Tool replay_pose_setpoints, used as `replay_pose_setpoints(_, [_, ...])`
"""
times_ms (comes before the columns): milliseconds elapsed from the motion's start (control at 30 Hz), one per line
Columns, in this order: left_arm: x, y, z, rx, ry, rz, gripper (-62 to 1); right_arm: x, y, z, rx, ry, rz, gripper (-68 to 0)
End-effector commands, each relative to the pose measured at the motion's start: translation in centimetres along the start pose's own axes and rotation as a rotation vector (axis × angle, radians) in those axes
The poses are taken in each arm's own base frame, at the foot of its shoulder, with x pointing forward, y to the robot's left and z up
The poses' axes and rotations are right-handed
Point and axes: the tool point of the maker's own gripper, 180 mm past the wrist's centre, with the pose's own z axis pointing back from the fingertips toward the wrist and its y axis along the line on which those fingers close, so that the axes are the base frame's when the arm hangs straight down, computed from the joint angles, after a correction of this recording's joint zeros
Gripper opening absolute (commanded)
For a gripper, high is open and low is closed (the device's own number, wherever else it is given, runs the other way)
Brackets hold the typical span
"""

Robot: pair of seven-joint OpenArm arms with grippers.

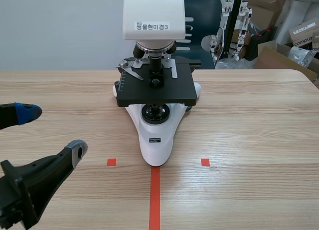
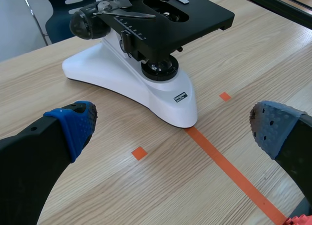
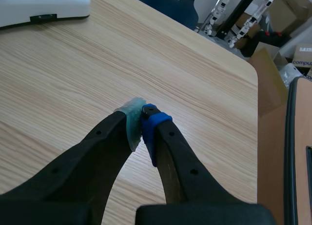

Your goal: Point at the fine focus knob

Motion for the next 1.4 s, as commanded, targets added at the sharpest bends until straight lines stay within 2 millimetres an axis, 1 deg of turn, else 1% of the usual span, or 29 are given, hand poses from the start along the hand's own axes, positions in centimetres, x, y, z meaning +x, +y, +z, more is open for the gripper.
replay_pose_setpoints(0, [1.2,-0.3,-0.1,-0.008,-0.037,-0.003,1.4,2.3,-1.8,-1.2,-0.004,-0.067,0.03,-65.8])
replay_pose_setpoints(133, [1.2,-0.3,-0.1,-0.008,-0.037,-0.003,1.4,2.6,-4.7,-2.7,-0.011,-0.086,0.007,-65.8])
replay_pose_setpoints(200, [1.2,-0.3,-0.1,-0.008,-0.037,-0.003,1.4,3.0,-5.8,-3.4,-0.009,-0.101,-0.01,-65.8])
replay_pose_setpoints(267, [1.2,-0.3,-0.1,-0.008,-0.037,-0.003,1.4,3.5,-6.4,-4.1,0.005,-0.118,-0.02,-65.8])
replay_pose_setpoints(367, [1.2,-0.3,-0.1,-0.008,-0.037,-0.003,1.4,4.4,-6.6,-5.6,0.038,-0.129,0.007,-65.8])
replay_pose_setpoints(533, [1.2,-0.3,-0.1,-0.008,-0.037,-0.003,1.4,6.2,-5.5,-8.5,0.101,-0.146,0.053,-65.8])
replay_pose_setpoints(667, [1.2,-0.3,-0.1,-0.008,-0.037,-0.003,1.4,7.5,-4.0,-10.7,0.148,-0.168,0.073,-65.8])
replay_pose_setpoints(867, [1.2,-0.3,-0.1,-0.008,-0.037,-0.003,1.4,9.1,-2.5,-13.6,0.183,-0.175,0.148,-65.8])
replay_pose_setpoints(1067, [1.2,-0.3,-0.1,-0.008,-0.037,-0.003,1.4,10.2,-0.7,-15.6,0.259,-0.179,0.167,-65.8])
replay_pose_setpoints(1167, [1.1,-0.3,-0.1,-0.008,-0.037,-0.003,1.4,10.1,0.2,-16.4,0.297,-0.169,0.161,-65.8])
replay_pose_setpoints(1367, [1.2,-0.3,-0.1,-0.008,-0.037,-0.003,1.4,9.9,1.0,-17.2,0.323,-0.181,0.208,-66.0])
